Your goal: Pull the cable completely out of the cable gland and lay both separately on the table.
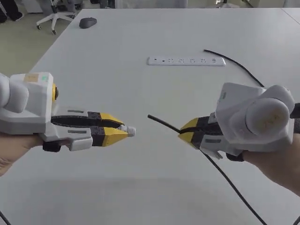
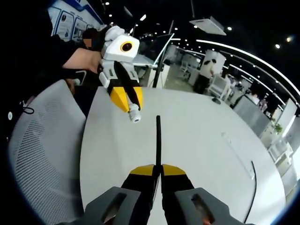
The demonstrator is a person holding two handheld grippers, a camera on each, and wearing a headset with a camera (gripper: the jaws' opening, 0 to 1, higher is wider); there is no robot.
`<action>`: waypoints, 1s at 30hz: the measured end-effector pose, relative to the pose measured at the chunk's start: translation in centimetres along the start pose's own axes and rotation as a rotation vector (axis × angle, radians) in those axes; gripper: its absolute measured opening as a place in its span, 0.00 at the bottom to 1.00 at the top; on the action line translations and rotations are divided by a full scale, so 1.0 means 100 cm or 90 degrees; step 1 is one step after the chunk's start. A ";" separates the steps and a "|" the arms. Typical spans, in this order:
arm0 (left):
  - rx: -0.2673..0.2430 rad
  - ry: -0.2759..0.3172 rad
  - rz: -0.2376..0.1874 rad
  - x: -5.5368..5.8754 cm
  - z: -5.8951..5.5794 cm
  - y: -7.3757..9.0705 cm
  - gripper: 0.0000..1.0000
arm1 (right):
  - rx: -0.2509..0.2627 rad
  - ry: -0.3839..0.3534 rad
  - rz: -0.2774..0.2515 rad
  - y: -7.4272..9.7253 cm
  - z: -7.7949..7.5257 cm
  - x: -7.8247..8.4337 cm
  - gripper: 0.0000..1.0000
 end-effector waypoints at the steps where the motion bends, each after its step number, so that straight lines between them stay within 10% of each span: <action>1: -0.001 0.001 -0.001 0.001 0.000 0.002 0.15 | 0.000 0.004 -0.003 -0.002 0.000 -0.003 0.00; 30: -0.074 0.094 -0.017 0.079 -0.002 0.057 0.15 | -0.066 -0.031 -0.098 -0.125 0.025 -0.079 0.00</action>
Point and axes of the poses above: the centre of the closed fingertips' face, and the gripper's own axes: y roughly backward along the fingers, z roughly to its left, x roughly out of its underside, the point moved 9 cm from there along y, roughly backward along the fingers, and after that the axes turned 3 degrees about -y, right-handed, at the moved point
